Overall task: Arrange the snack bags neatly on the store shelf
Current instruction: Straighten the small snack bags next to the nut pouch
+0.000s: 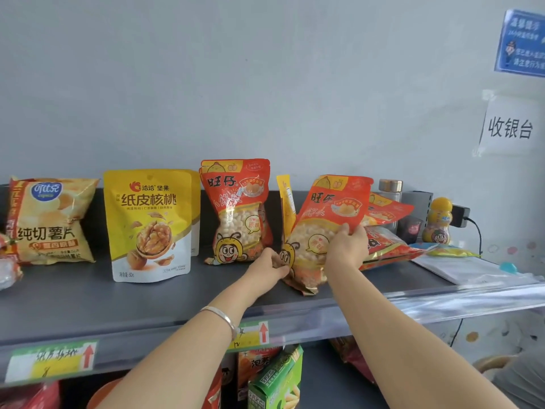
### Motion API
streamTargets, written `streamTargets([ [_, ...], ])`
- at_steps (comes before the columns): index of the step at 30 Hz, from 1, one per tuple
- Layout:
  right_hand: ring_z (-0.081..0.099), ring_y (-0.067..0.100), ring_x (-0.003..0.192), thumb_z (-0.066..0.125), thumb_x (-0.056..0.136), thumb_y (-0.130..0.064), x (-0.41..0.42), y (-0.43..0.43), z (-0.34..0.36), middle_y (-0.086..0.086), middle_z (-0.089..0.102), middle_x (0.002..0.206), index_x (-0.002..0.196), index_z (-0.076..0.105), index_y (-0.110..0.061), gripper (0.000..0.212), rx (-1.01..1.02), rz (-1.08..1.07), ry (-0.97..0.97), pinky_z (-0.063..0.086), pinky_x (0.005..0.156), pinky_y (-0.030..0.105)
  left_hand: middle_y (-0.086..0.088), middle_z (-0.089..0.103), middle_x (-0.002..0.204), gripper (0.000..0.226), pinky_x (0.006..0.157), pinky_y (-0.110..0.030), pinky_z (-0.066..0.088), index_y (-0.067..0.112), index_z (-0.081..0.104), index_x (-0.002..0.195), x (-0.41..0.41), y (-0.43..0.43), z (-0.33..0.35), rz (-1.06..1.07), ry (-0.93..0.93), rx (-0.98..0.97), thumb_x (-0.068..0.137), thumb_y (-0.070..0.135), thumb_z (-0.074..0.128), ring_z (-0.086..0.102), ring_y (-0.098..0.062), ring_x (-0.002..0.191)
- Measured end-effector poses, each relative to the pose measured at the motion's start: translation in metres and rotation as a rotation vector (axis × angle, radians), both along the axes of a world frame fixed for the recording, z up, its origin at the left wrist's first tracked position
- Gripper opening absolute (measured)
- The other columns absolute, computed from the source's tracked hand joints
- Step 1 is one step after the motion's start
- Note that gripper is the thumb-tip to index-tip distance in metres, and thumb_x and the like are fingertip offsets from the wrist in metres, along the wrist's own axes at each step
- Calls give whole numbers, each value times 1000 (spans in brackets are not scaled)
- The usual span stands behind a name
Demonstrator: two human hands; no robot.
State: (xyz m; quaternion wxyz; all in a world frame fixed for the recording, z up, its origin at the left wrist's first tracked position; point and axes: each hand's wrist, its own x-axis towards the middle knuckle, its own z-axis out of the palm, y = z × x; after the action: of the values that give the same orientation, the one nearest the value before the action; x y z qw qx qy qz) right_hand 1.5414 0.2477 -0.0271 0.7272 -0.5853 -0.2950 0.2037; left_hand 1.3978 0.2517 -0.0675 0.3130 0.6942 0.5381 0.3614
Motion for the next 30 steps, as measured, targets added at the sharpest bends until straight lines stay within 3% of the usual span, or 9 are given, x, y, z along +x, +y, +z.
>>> streamTargets([
  [3,57,18,87,37,104,-24,2,-4,6,1,60,102,116,57,-10,28,126,34,30,42,76,33,-6,34,139,53,98,-26,31,16,34,135,0,-9,8,162,-141,230,90,26,60,38,-19,123],
  [6,55,13,74,38,103,-22,-12,-1,9,2,61,96,106,57,-14,22,195,195,89,48,72,33,3,22,149,87,109,-34,26,24,8,149,-9,-18,15,7,-301,172,85,30,67,27,-16,137],
  [9,65,21,93,39,103,-25,-38,7,8,4,66,104,114,57,-18,22,173,430,107,56,85,41,9,20,149,114,111,-34,24,31,-13,148,-30,-20,11,-58,-190,124,76,28,76,23,-12,137],
  [12,65,23,103,44,101,-30,-66,19,1,5,64,117,125,49,-23,25,145,651,53,55,89,47,3,21,152,127,112,-39,28,38,-19,145,-59,-13,4,107,-104,197,69,25,82,26,-16,138],
  [15,56,22,119,58,94,-32,-90,27,-14,1,50,138,149,17,-29,70,113,799,-80,49,99,49,-8,33,139,122,98,-34,37,41,-25,141,-71,-12,1,253,22,252,76,26,77,40,-23,125],
  [18,43,22,131,70,84,-32,-102,30,-31,3,36,148,154,-6,-29,102,87,729,-300,42,106,46,-15,33,131,114,93,-36,43,44,-32,133,-67,-9,-3,311,162,304,84,21,69,48,-29,117],
  [22,35,23,134,65,91,-25,-90,37,-30,9,29,147,154,-3,-25,92,78,651,-521,31,107,32,-13,28,128,116,94,-37,47,52,-41,119,-56,1,-5,341,248,344,85,21,66,50,-29,112],
  [26,29,29,140,52,96,-40,-81,49,-33,14,22,155,154,4,-30,76,-43,517,-822,36,108,43,-14,28,130,110,89,-40,50,43,-34,135,-47,12,-11,417,367,347,87,29,64,50,-31,109],
  [30,34,31,137,46,97,-46,-80,47,-43,12,25,154,153,10,-35,67,-95,491,-843,43,102,46,-13,27,131,103,85,-39,49,37,-26,142,-46,14,-14,446,412,332,87,34,61,46,-33,113],
])
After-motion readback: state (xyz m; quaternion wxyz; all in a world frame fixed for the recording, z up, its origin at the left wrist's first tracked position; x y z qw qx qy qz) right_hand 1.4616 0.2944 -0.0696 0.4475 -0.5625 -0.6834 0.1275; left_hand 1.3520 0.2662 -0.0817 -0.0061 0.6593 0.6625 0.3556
